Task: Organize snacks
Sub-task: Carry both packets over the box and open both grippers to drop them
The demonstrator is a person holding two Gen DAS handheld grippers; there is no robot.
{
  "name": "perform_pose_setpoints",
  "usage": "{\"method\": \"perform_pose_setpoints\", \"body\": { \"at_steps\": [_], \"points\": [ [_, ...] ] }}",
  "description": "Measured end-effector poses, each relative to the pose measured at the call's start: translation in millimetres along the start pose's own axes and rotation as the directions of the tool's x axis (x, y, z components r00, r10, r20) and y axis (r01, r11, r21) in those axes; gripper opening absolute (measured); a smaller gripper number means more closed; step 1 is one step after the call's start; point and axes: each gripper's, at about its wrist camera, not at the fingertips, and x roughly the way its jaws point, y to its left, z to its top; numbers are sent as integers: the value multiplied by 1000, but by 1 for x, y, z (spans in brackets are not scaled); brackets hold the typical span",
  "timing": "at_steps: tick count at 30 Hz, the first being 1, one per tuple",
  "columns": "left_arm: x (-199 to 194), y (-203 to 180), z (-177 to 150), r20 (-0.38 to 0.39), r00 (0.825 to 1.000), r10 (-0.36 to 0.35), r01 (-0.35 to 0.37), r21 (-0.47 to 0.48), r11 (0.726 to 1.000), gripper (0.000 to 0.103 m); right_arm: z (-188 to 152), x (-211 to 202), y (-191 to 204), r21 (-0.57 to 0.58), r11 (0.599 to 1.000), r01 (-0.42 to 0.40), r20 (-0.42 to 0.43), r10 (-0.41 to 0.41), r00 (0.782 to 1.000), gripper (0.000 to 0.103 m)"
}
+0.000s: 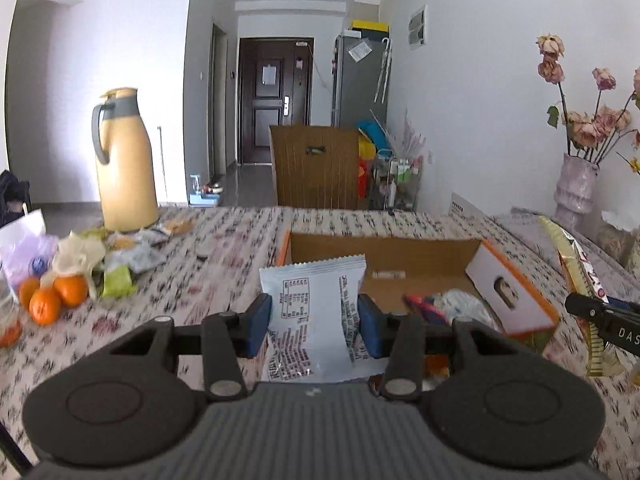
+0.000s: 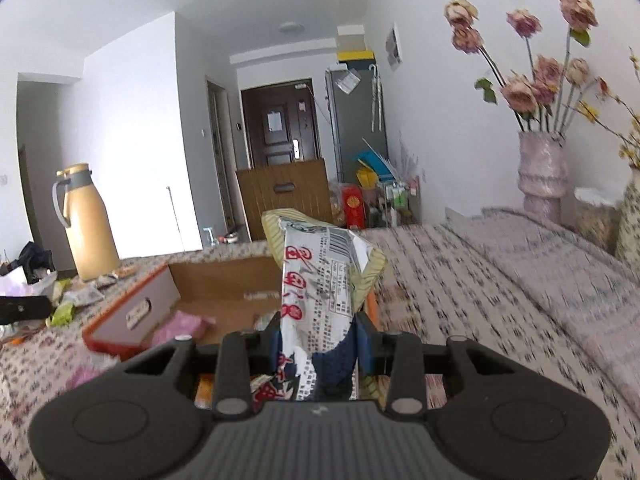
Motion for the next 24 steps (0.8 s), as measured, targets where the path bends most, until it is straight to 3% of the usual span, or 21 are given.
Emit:
{"method": "perform_pose_setpoints", "body": {
  "at_steps": [13, 20, 24],
  "points": [
    [71, -15, 41, -2, 1000, 17, -17, 15, 1000, 47, 42, 83, 15, -30, 999, -17, -14, 16, 1000, 35],
    [105, -20, 31, 9, 999, 40, -40, 29, 999, 47, 30, 120, 16, -17, 1000, -5, -54, 4, 999, 35],
    [120, -20, 23, -30, 999, 35, -34, 47, 998, 47, 24, 124, 15, -12, 1000, -2, -76, 1, 997, 35]
  ]
}}
